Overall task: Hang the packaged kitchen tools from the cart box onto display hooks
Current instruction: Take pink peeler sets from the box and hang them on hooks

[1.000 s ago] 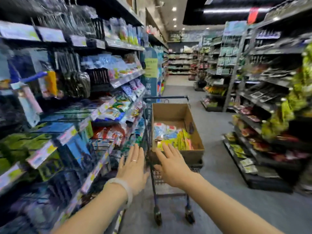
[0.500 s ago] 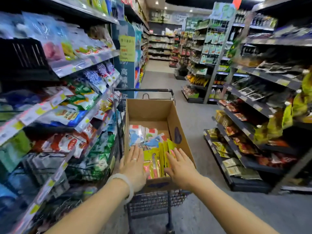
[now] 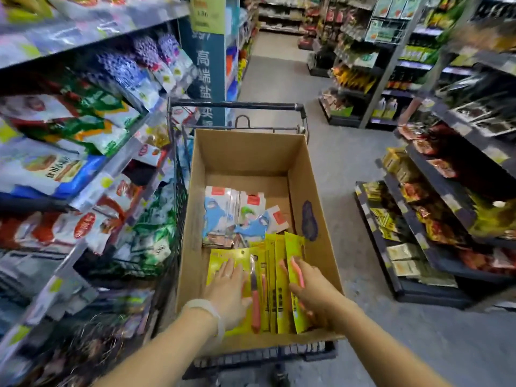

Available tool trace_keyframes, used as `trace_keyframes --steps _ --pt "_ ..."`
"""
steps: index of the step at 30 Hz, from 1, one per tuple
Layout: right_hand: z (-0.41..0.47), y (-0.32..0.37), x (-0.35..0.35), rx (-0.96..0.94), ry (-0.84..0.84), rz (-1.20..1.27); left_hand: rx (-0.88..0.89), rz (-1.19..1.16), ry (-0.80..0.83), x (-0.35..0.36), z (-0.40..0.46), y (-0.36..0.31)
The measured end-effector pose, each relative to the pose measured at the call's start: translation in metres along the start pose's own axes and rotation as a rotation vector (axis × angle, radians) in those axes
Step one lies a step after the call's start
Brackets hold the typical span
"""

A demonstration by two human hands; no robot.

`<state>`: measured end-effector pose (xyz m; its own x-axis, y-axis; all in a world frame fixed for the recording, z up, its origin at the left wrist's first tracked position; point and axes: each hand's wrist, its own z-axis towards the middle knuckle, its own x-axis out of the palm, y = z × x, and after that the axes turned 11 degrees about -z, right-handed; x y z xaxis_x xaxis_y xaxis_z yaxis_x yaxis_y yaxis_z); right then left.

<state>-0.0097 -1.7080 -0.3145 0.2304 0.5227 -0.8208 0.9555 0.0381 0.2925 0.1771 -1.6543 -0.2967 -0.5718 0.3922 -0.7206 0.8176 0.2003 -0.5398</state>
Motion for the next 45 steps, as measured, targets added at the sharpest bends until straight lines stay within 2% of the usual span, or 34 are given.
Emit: trace_keyframes --steps 3,6,9,11,15,18,23,26,28,30,31,33,35,36,41,45 --pt "0.038 -0.014 0.013 0.020 0.048 0.082 -0.052 -0.030 0.088 0.018 0.032 -0.006" --pt "0.069 -0.027 0.025 0.062 0.076 0.277 -0.063 -0.095 0.147 0.035 0.060 -0.018" --pt "0.086 -0.031 0.031 0.179 0.120 0.549 -0.098 -0.248 0.128 0.053 0.080 -0.028" --pt "0.092 -0.029 0.039 0.223 0.067 0.621 -0.144 -0.371 0.109 0.060 0.089 -0.035" --pt "0.087 -0.009 0.037 0.196 0.113 0.653 -0.285 -0.707 -0.039 0.066 0.107 -0.033" --pt "0.085 0.003 0.030 0.123 0.140 0.687 -0.405 -0.791 -0.182 0.058 0.113 -0.023" --pt "0.086 0.019 0.032 0.048 0.264 0.909 -0.556 -0.913 -0.267 0.053 0.118 -0.001" --pt "0.086 0.014 0.027 -0.049 0.265 0.844 -0.564 -1.007 -0.373 0.049 0.119 0.002" --pt "0.087 0.003 0.022 -0.092 0.061 0.669 -0.568 -1.065 -0.394 0.043 0.118 -0.001" --pt "0.090 -0.016 0.023 -0.028 -0.204 0.387 -0.551 -1.111 -0.390 0.040 0.117 0.003" --pt "0.093 -0.026 0.028 0.033 -0.233 0.310 -0.545 -1.122 -0.395 0.041 0.117 0.008" --pt "0.094 -0.034 0.039 0.175 -0.030 0.281 -0.530 -1.111 -0.374 0.043 0.117 0.016" --pt "0.089 -0.035 0.053 0.232 0.210 0.217 -0.508 -1.091 -0.363 0.045 0.115 0.020" --pt "0.086 -0.035 0.059 0.238 0.246 0.173 -0.507 -1.070 -0.358 0.047 0.113 0.022" --pt "0.091 -0.034 0.064 0.347 0.125 0.165 -0.501 -1.055 -0.417 0.046 0.101 0.031" --pt "0.094 -0.031 0.054 0.314 0.051 0.170 -0.510 -1.059 -0.551 0.034 0.090 0.037"
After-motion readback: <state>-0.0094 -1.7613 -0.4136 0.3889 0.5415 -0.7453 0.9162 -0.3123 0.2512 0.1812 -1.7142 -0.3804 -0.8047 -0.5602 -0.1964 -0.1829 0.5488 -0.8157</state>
